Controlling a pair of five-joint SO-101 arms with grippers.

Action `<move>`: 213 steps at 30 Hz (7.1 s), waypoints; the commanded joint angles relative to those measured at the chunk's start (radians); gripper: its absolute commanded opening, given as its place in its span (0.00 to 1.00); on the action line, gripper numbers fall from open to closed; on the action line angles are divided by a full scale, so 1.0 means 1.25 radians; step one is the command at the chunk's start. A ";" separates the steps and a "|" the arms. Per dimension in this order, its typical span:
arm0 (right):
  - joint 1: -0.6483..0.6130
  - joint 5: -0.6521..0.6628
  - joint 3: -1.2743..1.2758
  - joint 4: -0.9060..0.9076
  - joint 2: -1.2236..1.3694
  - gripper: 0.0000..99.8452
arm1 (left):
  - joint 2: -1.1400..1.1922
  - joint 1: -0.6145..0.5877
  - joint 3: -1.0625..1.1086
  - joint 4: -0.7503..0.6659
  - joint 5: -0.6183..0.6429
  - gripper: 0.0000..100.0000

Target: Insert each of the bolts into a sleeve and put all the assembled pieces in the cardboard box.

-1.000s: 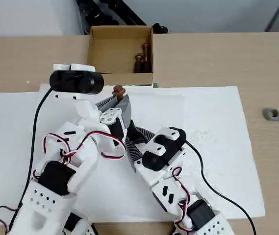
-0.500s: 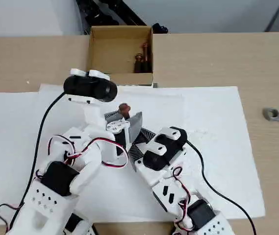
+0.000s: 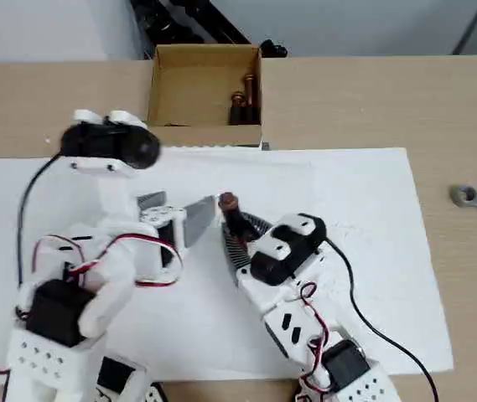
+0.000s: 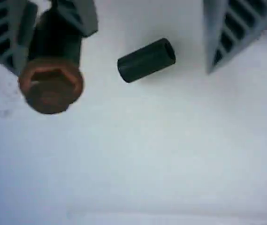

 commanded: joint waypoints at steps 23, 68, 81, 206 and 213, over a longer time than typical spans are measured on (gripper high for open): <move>0.168 0.081 -0.880 -0.010 1.021 0.00 | -0.002 -0.416 0.171 -0.070 -0.077 0.01; 0.225 0.108 -1.583 0.250 1.680 0.10 | 0.090 -0.408 0.106 0.076 -0.495 0.09; 0.226 0.281 -1.583 0.864 1.298 0.00 | 0.588 -0.323 -0.245 0.180 -0.822 0.21; 0.020 0.824 -1.078 0.676 1.367 0.22 | 0.145 -0.568 0.175 0.027 -0.394 0.00; 0.010 0.867 -1.084 0.661 1.443 0.22 | 0.145 -0.568 0.175 0.027 -0.395 0.00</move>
